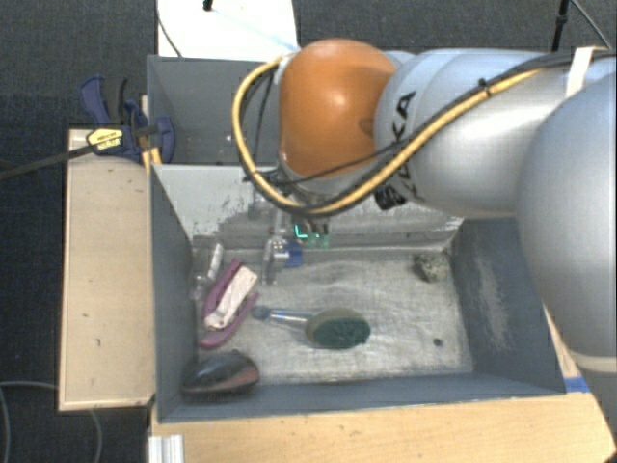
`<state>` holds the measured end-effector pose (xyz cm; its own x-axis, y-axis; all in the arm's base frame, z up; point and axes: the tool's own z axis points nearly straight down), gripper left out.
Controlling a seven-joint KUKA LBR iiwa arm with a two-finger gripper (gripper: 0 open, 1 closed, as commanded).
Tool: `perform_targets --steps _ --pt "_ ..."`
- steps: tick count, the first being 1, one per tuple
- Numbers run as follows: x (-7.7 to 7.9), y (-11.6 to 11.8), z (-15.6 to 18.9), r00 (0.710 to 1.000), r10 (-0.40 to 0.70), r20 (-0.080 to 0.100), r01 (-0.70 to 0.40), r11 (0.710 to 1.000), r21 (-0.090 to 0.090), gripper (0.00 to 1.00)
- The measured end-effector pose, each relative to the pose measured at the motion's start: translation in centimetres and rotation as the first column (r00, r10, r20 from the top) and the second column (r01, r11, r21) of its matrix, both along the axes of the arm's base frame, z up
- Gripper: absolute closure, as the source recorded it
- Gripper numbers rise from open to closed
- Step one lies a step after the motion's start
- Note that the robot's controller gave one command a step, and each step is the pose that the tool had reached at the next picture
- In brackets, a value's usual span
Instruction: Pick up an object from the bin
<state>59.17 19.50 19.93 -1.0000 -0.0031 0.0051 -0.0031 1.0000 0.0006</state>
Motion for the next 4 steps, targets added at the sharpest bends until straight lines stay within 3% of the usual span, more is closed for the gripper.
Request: perform_targets --steps 1,2,3,4 --pt "-2.5 3.7 -11.0 0.986 0.167 0.015 -0.167 0.986 -0.001 0.00" --pt "-3.1 2.5 -12.0 0.973 0.229 0.007 -0.229 0.973 -0.001 0.00" --pt "-3.1 2.5 -12.1 0.975 0.224 0.005 -0.224 0.975 -0.001 1.00" --pt "-2.4 -1.2 2.1 0.901 0.434 0.014 -0.434 0.901 -0.003 1.00"
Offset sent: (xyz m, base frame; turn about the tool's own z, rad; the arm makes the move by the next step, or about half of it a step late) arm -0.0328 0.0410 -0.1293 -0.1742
